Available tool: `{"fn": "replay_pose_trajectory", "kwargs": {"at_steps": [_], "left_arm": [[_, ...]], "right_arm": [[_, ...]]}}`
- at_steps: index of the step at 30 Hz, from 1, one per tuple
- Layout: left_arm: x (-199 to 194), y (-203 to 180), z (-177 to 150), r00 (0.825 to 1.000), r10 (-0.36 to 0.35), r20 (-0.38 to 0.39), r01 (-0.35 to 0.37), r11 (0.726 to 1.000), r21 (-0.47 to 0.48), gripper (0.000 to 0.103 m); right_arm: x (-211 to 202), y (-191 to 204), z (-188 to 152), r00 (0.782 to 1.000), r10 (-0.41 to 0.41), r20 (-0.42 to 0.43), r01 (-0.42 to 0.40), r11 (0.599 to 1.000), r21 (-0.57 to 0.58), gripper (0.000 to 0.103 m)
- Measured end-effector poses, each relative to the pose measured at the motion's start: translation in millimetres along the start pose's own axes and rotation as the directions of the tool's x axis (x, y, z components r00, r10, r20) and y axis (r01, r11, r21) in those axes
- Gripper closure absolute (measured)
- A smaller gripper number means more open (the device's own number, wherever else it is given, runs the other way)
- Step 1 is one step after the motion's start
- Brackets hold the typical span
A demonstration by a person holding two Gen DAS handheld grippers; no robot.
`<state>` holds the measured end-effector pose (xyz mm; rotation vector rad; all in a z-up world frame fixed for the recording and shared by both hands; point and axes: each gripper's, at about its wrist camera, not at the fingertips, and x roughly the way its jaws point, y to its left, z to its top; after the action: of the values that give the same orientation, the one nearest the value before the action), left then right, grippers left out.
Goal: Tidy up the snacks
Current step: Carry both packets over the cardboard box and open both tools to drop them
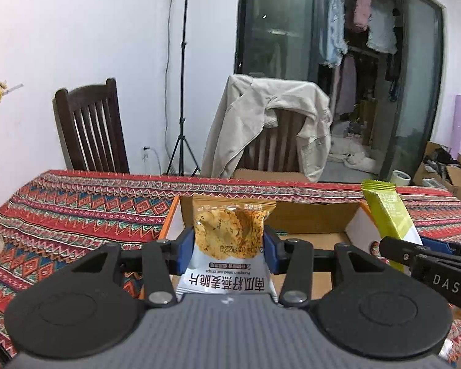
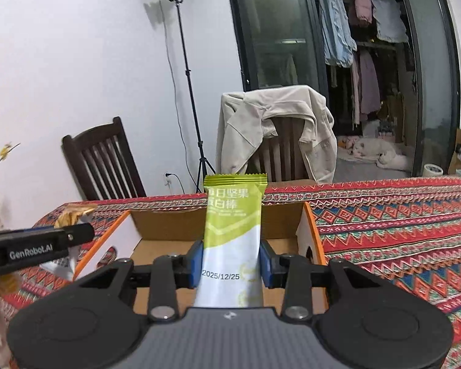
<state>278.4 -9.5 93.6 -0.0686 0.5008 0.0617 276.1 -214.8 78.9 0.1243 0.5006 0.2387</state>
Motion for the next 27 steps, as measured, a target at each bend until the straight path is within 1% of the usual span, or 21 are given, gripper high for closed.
{"fn": "replay_pose_trajectory", "kwargs": {"at_steps": [4,7,9,12,14,17,18,19,20,21,22,23,24,27], "left_arm": [[31.6,0.9,-1.5,1.000,0.013,-0.017,-0.014,1.000,-0.020,0.057],[48.0,6.3,-11.2,0.999,0.021,-0.029,-0.022,0.999,-0.028,0.057],[54.3,11.1,-16.5,0.999,0.017,-0.038,-0.019,0.999,-0.038,0.057],[58.5,15.3,-22.2,0.999,0.007,-0.032,-0.008,0.999,-0.047,0.057],[62.2,16.9,-24.8,0.999,0.015,-0.031,-0.016,0.999,-0.042,0.057],[68.0,18.3,-27.7,0.999,0.015,-0.046,-0.017,0.999,-0.051,0.056],[68.8,19.2,-28.1,0.999,0.011,-0.049,-0.015,0.998,-0.063,0.050],[68.1,21.8,-29.2,0.999,0.004,-0.048,-0.008,0.997,-0.080,0.034],[66.5,24.5,-30.1,0.999,-0.007,-0.042,0.003,0.995,-0.096,0.023],[66.1,26.5,-28.5,0.999,-0.009,-0.031,0.006,0.994,-0.107,0.006],[64.0,26.9,-28.8,1.000,0.002,-0.018,-0.004,0.994,-0.110,0.000],[62.2,26.6,-29.0,1.000,0.016,-0.006,-0.017,0.994,-0.108,0.000],[61.0,26.3,-29.2,1.000,0.018,-0.005,-0.019,0.994,-0.104,0.000],[61.7,26.9,-30.5,1.000,0.018,-0.020,-0.021,0.994,-0.108,0.000]], "right_arm": [[36.0,-4.7,3.8,1.000,-0.009,-0.026,0.010,0.999,0.038,0.067],[57.8,-8.4,-1.0,0.999,-0.003,-0.044,0.005,0.998,0.055,0.067],[65.6,-12.0,-5.6,0.999,-0.004,-0.051,0.007,0.999,0.053,0.067],[75.4,-18.9,-11.9,0.999,0.004,-0.052,-0.001,0.998,0.066,0.067],[79.3,-22.1,-18.1,0.999,0.018,-0.048,-0.015,0.997,0.072,0.067],[85.3,-25.4,-23.6,0.997,0.021,-0.075,-0.016,0.997,0.075,0.066],[85.6,-27.0,-24.5,0.997,0.023,-0.077,-0.017,0.996,0.083,0.063],[85.4,-28.9,-25.2,0.996,0.022,-0.084,-0.015,0.996,0.092,0.061],[84.4,-31.1,-25.0,0.996,0.014,-0.088,-0.005,0.995,0.103,0.056],[83.0,-32.8,-24.6,0.996,0.013,-0.088,-0.003,0.994,0.111,0.036],[81.2,-35.0,-24.6,0.996,0.016,-0.084,-0.006,0.993,0.119,0.024],[79.7,-36.4,-24.8,0.997,0.017,-0.076,-0.008,0.992,0.125,0.007],[78.7,-37.0,-24.6,0.998,0.017,-0.068,-0.008,0.992,0.128,0.002],[77.9,-36.3,-24.1,0.998,0.016,-0.066,-0.008,0.993,0.122,0.000]]}}
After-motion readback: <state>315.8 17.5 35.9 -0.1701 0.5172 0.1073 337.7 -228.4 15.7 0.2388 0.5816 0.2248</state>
